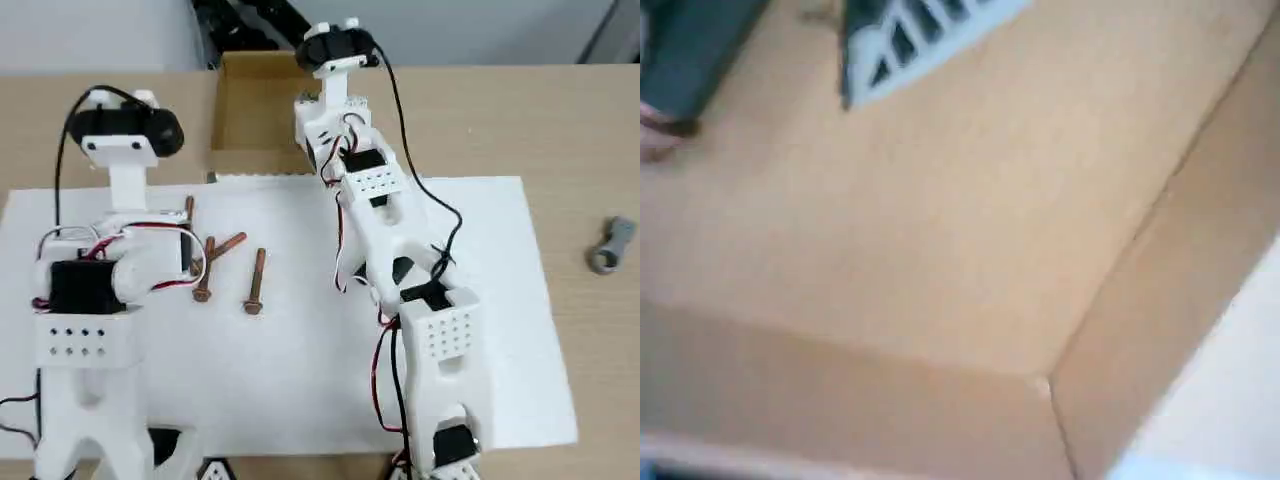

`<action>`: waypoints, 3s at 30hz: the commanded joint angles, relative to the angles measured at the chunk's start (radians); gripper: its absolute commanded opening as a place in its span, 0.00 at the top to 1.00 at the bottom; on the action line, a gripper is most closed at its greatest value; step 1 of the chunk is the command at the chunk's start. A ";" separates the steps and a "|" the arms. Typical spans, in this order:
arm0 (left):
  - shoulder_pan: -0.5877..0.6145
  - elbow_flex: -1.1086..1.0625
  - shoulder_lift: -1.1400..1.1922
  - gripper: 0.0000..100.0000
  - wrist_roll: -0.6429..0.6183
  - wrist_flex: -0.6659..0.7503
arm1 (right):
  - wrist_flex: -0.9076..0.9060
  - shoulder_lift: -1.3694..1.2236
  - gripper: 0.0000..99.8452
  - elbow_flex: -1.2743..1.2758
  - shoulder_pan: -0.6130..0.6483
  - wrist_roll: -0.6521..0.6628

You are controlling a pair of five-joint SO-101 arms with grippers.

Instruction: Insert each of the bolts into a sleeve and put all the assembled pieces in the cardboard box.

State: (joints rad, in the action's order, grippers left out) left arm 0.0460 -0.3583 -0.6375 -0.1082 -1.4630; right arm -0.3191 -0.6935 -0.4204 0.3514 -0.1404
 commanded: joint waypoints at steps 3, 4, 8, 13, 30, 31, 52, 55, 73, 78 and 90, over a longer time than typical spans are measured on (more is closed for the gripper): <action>0.005 0.005 0.057 0.88 0.000 0.025 | -0.133 0.139 0.88 -0.057 -0.010 -0.006; 0.005 0.005 0.086 0.87 0.000 0.025 | -0.166 0.159 0.88 -0.057 -0.012 -0.006; 0.005 0.031 0.235 0.87 -0.003 0.031 | -0.329 0.245 0.88 -0.057 -0.013 -0.008; 0.012 0.182 0.417 0.87 -0.003 0.000 | -0.535 0.351 0.88 -0.057 -0.013 -0.009; 0.104 0.596 0.930 0.87 0.025 -0.104 | -0.898 0.529 0.88 -0.055 -0.056 -0.011; 0.101 0.601 0.945 0.87 0.025 -0.101 | -0.898 0.527 0.88 -0.052 -0.062 -0.011; 0.149 0.607 1.198 0.87 0.017 0.038 | -0.934 0.526 0.88 -0.052 -0.076 -0.012; 0.146 0.607 1.220 0.91 0.018 0.038 | -0.934 0.529 0.88 -0.052 -0.076 -0.012; 0.152 0.605 1.175 1.00 0.213 -0.043 | -0.934 0.536 0.88 -0.052 -0.074 -0.006; 0.152 0.604 1.002 1.00 0.370 -0.083 | -0.935 0.584 0.88 -0.052 -0.074 -0.006; 0.167 0.588 0.677 1.00 0.795 -0.290 | -1.116 0.745 0.88 -0.052 -0.081 -0.008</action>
State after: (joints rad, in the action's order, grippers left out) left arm 0.1964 0.2294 0.1465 0.6099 -1.7208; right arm -1.3763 -0.0215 -0.4296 0.2808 -0.1404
